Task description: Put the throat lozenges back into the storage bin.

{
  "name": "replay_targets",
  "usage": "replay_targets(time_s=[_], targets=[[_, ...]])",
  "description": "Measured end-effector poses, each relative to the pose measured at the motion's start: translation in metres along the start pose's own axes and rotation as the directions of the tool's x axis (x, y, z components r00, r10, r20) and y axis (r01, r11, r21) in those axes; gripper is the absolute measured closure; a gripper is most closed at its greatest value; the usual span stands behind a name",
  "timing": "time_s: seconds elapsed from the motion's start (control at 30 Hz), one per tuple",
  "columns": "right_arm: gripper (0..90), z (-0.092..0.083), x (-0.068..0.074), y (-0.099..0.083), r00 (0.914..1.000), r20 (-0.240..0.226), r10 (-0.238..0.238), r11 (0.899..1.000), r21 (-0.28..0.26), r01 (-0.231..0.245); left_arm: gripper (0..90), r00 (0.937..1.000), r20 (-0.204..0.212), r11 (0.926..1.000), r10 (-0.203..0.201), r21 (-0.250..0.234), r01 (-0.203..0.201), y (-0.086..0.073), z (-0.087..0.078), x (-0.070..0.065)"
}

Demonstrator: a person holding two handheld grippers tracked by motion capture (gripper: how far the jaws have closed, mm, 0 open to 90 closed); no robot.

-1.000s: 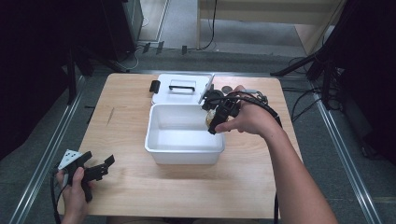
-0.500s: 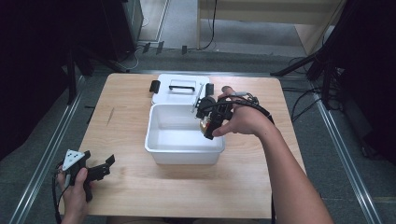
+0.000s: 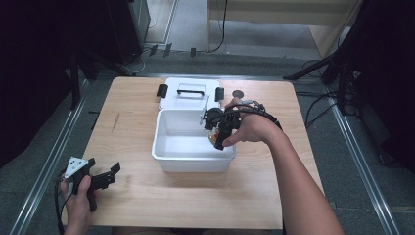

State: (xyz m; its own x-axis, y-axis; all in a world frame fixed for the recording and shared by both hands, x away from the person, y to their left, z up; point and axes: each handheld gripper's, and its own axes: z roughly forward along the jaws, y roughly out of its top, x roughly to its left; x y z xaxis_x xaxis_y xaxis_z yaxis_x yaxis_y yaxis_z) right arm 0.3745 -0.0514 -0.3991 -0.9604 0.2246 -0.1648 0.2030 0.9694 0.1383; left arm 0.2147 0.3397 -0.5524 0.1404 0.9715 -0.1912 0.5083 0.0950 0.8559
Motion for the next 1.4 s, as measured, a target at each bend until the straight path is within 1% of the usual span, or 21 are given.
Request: replay_targets(time_s=[0.03, 0.17, 0.23, 0.33, 0.43, 0.47, 0.53, 0.57, 0.6, 0.63, 0.7, 0.83, 0.9, 0.93, 0.97, 1.0, 1.13, 1.27, 1.3, 1.4], targets=[[20.4, 0.000, 0.000, 0.000, 1.0000, 0.000, 0.000, 1.000, 0.000, 0.000, 0.0, 1.0000, 0.001, 1.0000, -0.001, 0.000, 0.001, 0.000, 0.000, 0.000], [20.4, 0.011, 0.002, 0.002, 0.9989, -0.004, -0.048, 0.999, 0.009, 0.048, 0.0, 1.0000, 0.005, 1.0000, -0.005, 0.001, 0.005, 0.000, 0.000, 0.001], [20.4, 0.016, 0.003, 0.002, 0.9981, -0.010, -0.061, 0.998, 0.022, 0.061, 0.0, 0.9999, 0.006, 1.0000, -0.008, 0.002, 0.008, 0.000, 0.000, 0.001], [20.4, 0.021, 0.003, 0.003, 0.9982, -0.010, -0.059, 0.998, 0.037, 0.059, 0.0, 0.9999, 0.007, 1.0000, -0.008, 0.002, 0.008, 0.000, 0.000, 0.001], [20.4, 0.025, 0.004, 0.004, 0.9970, -0.006, -0.077, 0.996, 0.047, 0.077, 0.0, 1.0000, 0.008, 1.0000, -0.005, 0.006, 0.005, 0.000, 0.000, 0.001], [20.4, 0.028, 0.005, 0.005, 0.9973, -0.002, -0.074, 0.995, 0.065, 0.074, 0.0, 1.0000, 0.008, 1.0000, -0.006, 0.006, 0.006, 0.000, 0.000, 0.001], [20.4, 0.029, 0.006, 0.006, 0.9971, -0.001, -0.076, 0.994, 0.072, 0.076, 0.0, 0.9999, 0.009, 1.0000, -0.008, 0.006, 0.008, 0.000, 0.000, 0.001], [20.4, 0.032, 0.006, 0.007, 0.9964, 0.007, -0.085, 0.993, 0.081, 0.084, 0.0, 0.9999, 0.010, 0.9999, -0.009, 0.006, 0.009, 0.000, 0.000, 0.001], [20.4, 0.032, 0.006, 0.007, 0.9964, 0.007, -0.085, 0.993, 0.081, 0.084, 0.0, 0.9999, 0.010, 0.9999, -0.009, 0.006, 0.009, 0.000, 0.000, 0.002], [20.4, 0.033, 0.007, 0.008, 0.9970, 0.006, -0.077, 0.992, 0.096, 0.076, 0.0, 0.9999, 0.011, 0.9999, -0.009, 0.006, 0.009, 0.000, 0.000, 0.002], [20.4, 0.037, 0.006, 0.011, 0.9969, 0.012, -0.078, 0.990, 0.115, 0.076, 0.0, 0.9999, 0.012, 0.9999, -0.010, 0.006, 0.010, 0.000, 0.000, 0.002], [20.4, 0.042, 0.005, 0.013, 0.9974, 0.015, -0.070, 0.989, 0.131, 0.068, 0.0, 0.9998, 0.014, 0.9999, -0.011, 0.006, 0.011, 0.000, 0.000, 0.002], [20.4, 0.046, 0.004, 0.015, 0.9979, 0.018, -0.063, 0.987, 0.147, 0.059, 0.0, 0.9998, 0.013, 0.9999, -0.012, 0.006, 0.012, 0.000, 0.000, 0.002], [20.3, 0.047, 0.004, 0.016, 0.9985, 0.020, -0.051, 0.988, 0.150, 0.048, 0.0, 0.9998, 0.014, 0.9999, -0.012, 0.007, 0.012, 0.000, 0.000, 0.002], [20.3, 0.047, 0.004, 0.016, 0.9985, 0.020, -0.051, 0.988, 0.150, 0.048, 0.0, 0.9998, 0.015, 0.9999, -0.012, 0.007, 0.012, 0.000, 0.000, 0.002], [20.2, 0.048, 0.003, 0.017, 0.9989, 0.026, -0.039, 0.987, 0.157, 0.034, 0.0, 0.9998, 0.015, 0.9999, -0.013, 0.006, 0.012, 0.000, 0.000, 0.002], [19.8, 0.049, 0.003, 0.016, 0.9991, 0.028, -0.033, 0.987, 0.161, 0.028, 0.0, 0.9998, 0.015, 0.9999, -0.014, 0.005, 0.014, 0.000, 0.000, 0.002], [18.3, 0.049, 0.004, 0.014, 0.9986, 0.026, -0.046, 0.985, 0.165, 0.041, 0.0, 0.9998, 0.016, 0.9999, -0.014, 0.007, 0.014, 0.000, 0.000, 0.002], [18.0, 0.049, 0.005, 0.013, 0.9988, 0.028, -0.041, 0.986, 0.165, 0.036, 0.0, 0.9998, 0.016, 0.9999, -0.014, 0.007, 0.014, 0.000, 0.000, 0.002], [17.4, 0.045, 0.005, 0.012, 0.9987, 0.030, -0.040, 0.990, 0.136, 0.036, 0.0, 0.9998, 0.015, 0.9999, -0.012, 0.009, 0.012, 0.000, 0.000, 0.002]])
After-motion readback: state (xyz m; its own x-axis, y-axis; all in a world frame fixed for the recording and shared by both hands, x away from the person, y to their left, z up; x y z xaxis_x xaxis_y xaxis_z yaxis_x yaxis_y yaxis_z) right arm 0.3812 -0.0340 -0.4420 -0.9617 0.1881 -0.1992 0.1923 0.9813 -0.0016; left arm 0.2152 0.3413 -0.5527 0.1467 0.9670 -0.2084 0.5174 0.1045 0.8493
